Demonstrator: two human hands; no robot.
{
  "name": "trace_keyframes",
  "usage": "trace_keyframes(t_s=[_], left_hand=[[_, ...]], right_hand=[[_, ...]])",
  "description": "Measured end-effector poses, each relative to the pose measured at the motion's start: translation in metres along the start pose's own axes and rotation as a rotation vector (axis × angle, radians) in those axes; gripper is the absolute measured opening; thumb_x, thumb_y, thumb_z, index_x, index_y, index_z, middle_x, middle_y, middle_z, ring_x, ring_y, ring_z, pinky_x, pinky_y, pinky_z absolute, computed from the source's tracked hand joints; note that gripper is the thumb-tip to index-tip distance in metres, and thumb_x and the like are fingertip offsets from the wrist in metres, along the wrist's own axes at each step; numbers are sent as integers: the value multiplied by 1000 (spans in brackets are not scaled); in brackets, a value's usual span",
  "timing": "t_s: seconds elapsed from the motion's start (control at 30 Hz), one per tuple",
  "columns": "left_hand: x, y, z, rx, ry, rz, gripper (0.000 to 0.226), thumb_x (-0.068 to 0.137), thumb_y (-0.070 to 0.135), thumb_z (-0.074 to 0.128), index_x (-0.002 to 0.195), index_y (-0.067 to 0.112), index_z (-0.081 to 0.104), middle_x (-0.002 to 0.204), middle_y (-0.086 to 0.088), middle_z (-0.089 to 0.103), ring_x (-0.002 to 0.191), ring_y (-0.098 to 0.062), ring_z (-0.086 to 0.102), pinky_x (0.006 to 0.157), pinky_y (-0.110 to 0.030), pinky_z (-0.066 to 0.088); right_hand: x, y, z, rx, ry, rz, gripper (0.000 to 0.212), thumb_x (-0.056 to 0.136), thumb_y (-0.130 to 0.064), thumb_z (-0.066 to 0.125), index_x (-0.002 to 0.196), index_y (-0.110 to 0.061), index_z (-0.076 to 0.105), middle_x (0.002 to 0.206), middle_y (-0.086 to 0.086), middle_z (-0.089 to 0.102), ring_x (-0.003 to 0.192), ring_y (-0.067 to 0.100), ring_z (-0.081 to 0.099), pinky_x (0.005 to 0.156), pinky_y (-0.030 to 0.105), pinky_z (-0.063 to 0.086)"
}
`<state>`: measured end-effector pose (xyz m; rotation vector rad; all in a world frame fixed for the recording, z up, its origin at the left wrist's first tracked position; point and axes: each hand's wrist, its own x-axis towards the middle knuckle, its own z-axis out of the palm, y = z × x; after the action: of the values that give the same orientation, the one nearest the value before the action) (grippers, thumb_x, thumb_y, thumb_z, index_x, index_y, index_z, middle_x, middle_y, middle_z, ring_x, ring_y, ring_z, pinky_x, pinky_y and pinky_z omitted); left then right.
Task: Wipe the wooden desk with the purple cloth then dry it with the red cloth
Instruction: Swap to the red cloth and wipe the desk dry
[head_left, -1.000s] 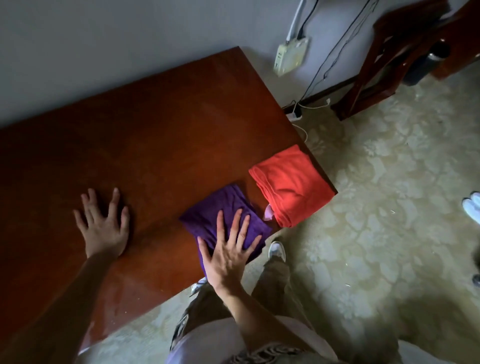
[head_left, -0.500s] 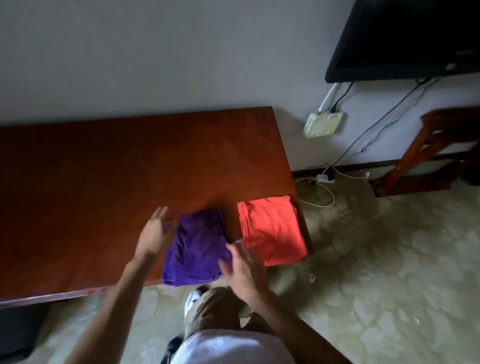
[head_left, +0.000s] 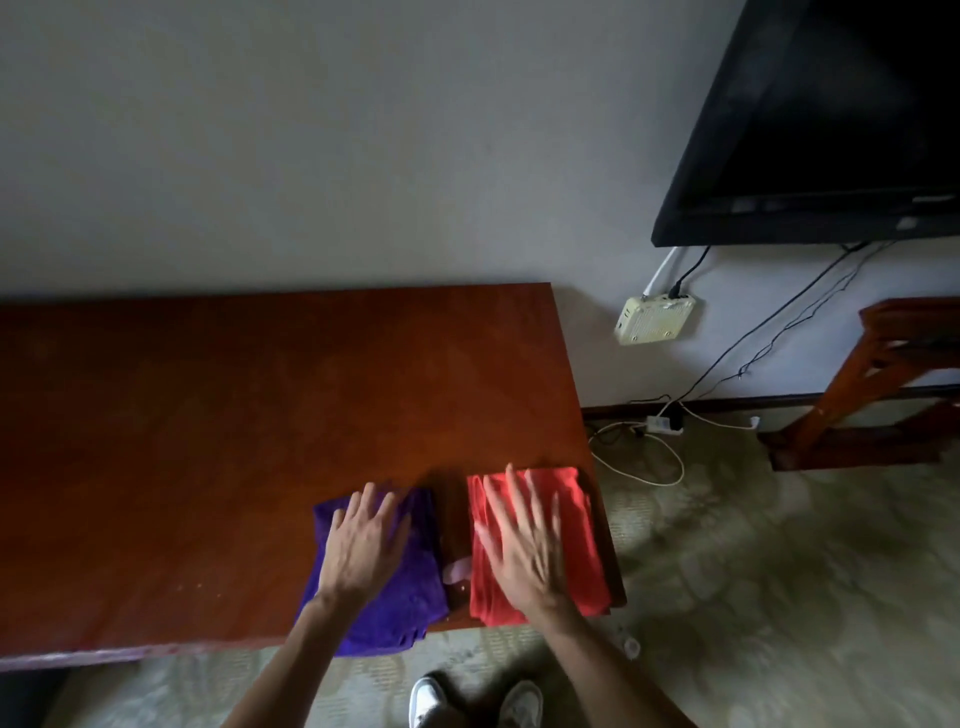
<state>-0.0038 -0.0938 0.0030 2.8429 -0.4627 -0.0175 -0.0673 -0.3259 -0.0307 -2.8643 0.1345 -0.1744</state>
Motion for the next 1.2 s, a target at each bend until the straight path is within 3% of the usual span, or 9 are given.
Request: trace_keyframes(t_s=[0.07,0.13,0.2,0.43,0.67,0.83,0.9,1.0,1.2], left_hand=[[9,-16,15,19,-39,16,53,97,50,42,139,23,60,145,-10,58,124,-33,60,96,-45,50],[11,-29,32,13,-68,41,58,103,56,34,151,28,50,157,-6,48,140,-27,51,115,-41,33],[8,-32,45,2,-75,47,59,105,55,26,157,30,42,163,-4,41,148,-22,42,122,-41,22],[4,-19,44,-22,-76,-9,62,102,48,35,162,33,28,171,-1,25,156,-19,26,124,-48,24],[3,-13,41,-16,-58,-48,61,100,51,37,159,33,37,169,1,28,157,-16,25,123,-50,27],[5,-15,46,17,-27,-44,61,99,51,39,157,34,40,168,1,31,156,-15,27,122,-50,29],[5,-15,47,21,-28,-57,61,99,52,39,157,35,38,169,2,30,156,-15,27,123,-49,27],[3,-15,46,13,-42,-68,60,99,53,38,158,38,37,169,4,29,156,-14,26,125,-47,24],[5,-15,47,1,-17,-65,60,100,53,39,157,38,37,169,3,29,156,-14,25,125,-48,25]], right_hand=[[-4,3,15,-42,-25,-31,65,107,-60,36,166,-36,27,175,-1,22,161,24,24,122,63,27],[-2,5,21,-53,-31,-11,66,106,-60,38,167,-39,22,175,-3,20,161,22,21,122,62,26],[6,3,21,-58,-30,0,68,104,-60,40,167,-41,21,175,-4,21,162,21,19,124,61,25],[81,14,28,-96,-35,8,66,106,-62,32,167,-41,17,177,-3,14,163,22,11,129,60,11],[273,35,43,-40,-34,58,68,101,-66,27,165,-44,26,174,-1,25,161,24,19,128,61,6],[397,47,31,241,-56,148,74,103,-67,31,166,-29,27,175,0,23,161,19,19,129,43,7],[399,57,27,231,-21,126,84,96,-71,23,164,-24,34,173,5,29,160,23,22,129,41,11],[365,78,28,-62,-122,-49,67,106,-63,28,167,-35,25,176,-3,18,163,22,10,130,56,1],[375,79,31,-119,-115,-48,65,106,-67,29,166,-43,20,177,-7,12,164,19,4,128,62,-5]])
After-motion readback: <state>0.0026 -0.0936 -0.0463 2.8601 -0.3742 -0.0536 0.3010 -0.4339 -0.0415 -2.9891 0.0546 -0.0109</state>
